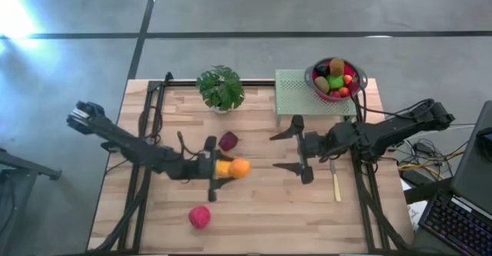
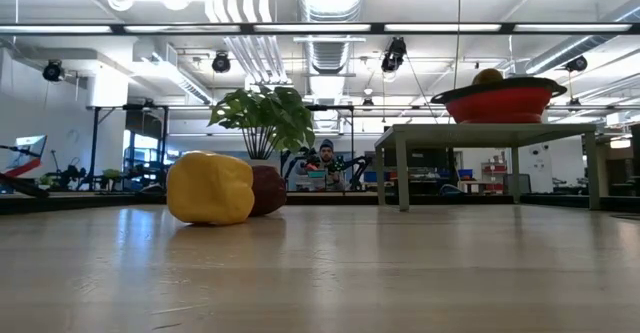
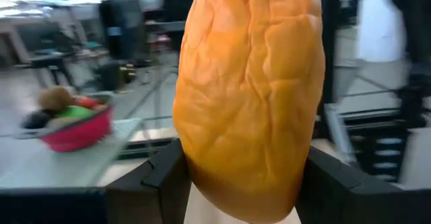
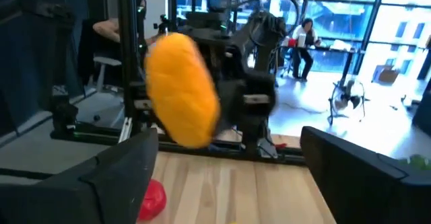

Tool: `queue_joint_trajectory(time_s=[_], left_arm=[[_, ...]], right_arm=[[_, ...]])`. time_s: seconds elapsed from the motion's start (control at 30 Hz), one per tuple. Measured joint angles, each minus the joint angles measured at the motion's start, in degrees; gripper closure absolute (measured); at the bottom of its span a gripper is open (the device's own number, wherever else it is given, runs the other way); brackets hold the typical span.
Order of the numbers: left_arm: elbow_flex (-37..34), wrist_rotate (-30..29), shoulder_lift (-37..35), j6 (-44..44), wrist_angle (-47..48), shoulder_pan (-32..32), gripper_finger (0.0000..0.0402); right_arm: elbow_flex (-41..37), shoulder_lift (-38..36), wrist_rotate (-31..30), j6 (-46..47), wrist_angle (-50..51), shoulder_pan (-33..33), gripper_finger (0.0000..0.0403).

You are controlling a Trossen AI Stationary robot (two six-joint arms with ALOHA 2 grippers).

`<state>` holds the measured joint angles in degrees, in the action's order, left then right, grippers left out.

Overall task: Pick & Place Fruit
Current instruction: Put the yellow mango into the red strainer bowl on the shelf

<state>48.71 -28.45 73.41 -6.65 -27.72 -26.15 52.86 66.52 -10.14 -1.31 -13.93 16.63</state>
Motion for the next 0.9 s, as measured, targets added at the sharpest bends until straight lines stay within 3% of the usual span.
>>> queue_joint_trajectory(time_s=[0.3, 0.43, 0.63, 0.9], left_arm=[[8.7, 2.4, 7.8, 0.2, 0.5, 9.7, 0.0193], [12.8, 3.5, 11.8, -1.8, 1.0, 10.8, 0.0193], [18.5, 3.5, 17.0, -4.3, 2.7, 11.6, 0.0193], [21.4, 2.6, 17.4, -4.2, 6.2, 11.9, 0.0193]], right_arm=[[0.4, 0.7, -0.8, -3.9, -2.6, 0.0, 0.0035], [0.4, 0.6, -4.4, -4.9, -2.7, 0.0, 0.0035], [0.4, 0.8, -4.8, -5.3, -3.2, 0.0, 0.0035], [0.4, 0.4, -4.9, -3.8, -2.9, 0.0, 0.0053]])
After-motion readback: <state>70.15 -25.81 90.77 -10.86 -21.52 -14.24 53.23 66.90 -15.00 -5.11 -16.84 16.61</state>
